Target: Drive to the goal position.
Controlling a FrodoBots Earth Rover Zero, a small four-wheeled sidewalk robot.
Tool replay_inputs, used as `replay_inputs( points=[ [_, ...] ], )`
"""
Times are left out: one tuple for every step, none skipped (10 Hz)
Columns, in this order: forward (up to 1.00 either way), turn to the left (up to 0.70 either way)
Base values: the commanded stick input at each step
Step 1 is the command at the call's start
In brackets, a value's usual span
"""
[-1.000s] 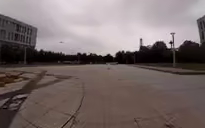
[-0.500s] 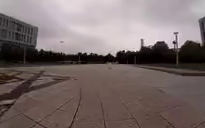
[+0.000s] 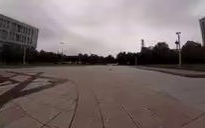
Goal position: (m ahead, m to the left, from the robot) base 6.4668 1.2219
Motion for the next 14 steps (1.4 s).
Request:
replay_inputs(
  points=[
    [0.7, 0.0],
    [0.7, 0.0],
    [0.7, 0.0],
    [0.7, 0.0],
    [0.7, 0.0],
    [0.7, 0.0],
    [0.7, 0.0],
    [0.7, 0.0],
    [0.7, 0.0],
    [0.7, 0.0],
    [0.7, 0.0],
    [0.7, 0.0],
    [0.7, 0.0],
    [0.7, 0.0]
  ],
)
